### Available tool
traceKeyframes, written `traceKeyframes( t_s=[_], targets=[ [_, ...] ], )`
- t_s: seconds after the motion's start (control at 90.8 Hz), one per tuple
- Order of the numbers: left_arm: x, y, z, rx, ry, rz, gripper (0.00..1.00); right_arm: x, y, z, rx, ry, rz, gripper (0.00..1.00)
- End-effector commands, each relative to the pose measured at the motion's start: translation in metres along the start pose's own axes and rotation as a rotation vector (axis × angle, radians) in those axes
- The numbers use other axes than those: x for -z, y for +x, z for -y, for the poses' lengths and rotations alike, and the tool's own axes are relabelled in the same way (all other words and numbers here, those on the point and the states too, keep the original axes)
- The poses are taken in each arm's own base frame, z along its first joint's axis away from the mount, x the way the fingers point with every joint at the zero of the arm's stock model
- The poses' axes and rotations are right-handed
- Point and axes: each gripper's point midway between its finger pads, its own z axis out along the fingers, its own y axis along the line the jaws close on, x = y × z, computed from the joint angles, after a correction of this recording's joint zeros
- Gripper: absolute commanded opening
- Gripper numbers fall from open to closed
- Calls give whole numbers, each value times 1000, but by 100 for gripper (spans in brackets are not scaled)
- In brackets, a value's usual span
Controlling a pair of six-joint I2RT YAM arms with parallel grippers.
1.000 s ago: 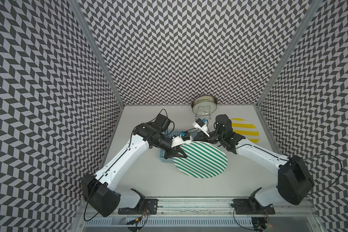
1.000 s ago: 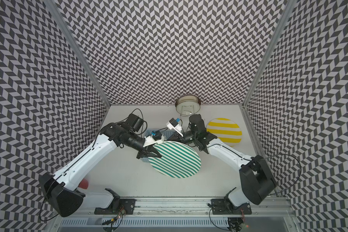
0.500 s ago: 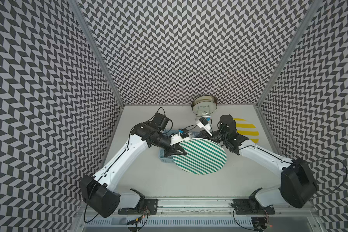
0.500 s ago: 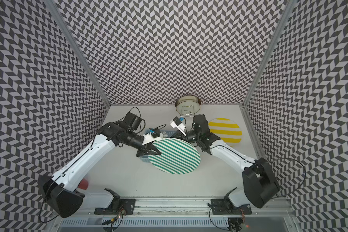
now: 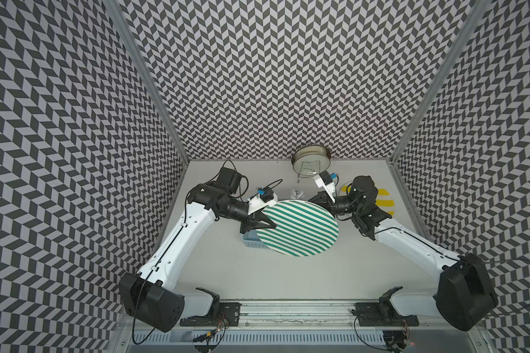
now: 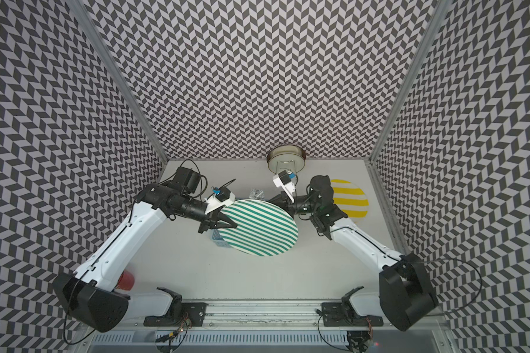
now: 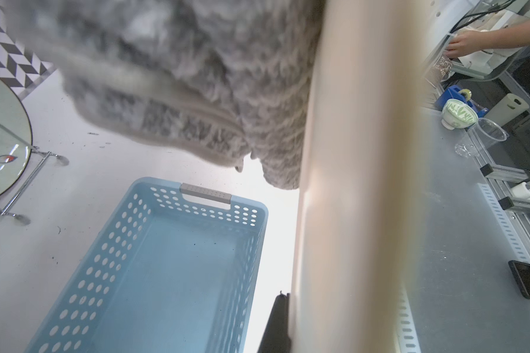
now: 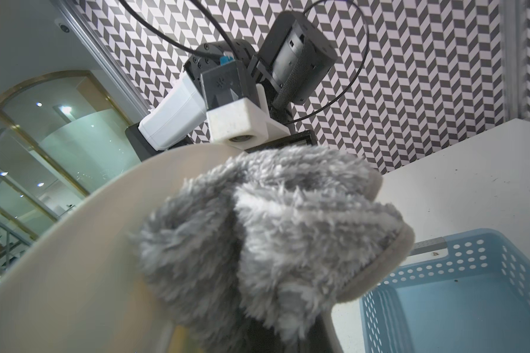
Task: Wipe the wet plate dry
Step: Wipe the plate with towel.
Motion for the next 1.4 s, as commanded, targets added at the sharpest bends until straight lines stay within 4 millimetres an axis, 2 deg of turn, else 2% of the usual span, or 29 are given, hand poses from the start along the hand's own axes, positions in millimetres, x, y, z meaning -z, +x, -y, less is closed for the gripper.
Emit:
traceKeyframes(
  t_s=[0.0, 0.375, 0.595, 0.848, 1.146, 1.388],
  targets=[
    [19, 7, -29, 25, -151, -41, 0, 7, -17, -35, 102, -69, 25, 0],
    [40, -1, -41, 47, -196, 10, 0, 18, -22, -28, 95, -4, 67, 0],
    [61, -13, -55, 78, -247, 85, 0, 18, -19, -25, 85, 5, 69, 0],
    [71, -27, -52, 97, -203, 167, 0, 17, -13, -20, 63, 4, 65, 0],
    [94, -39, -80, 160, -284, 294, 0, 18, -6, -19, 48, 11, 69, 0],
    [97, -41, -99, 272, -322, 396, 0, 19, -9, -17, 42, 30, 97, 0]
  ],
)
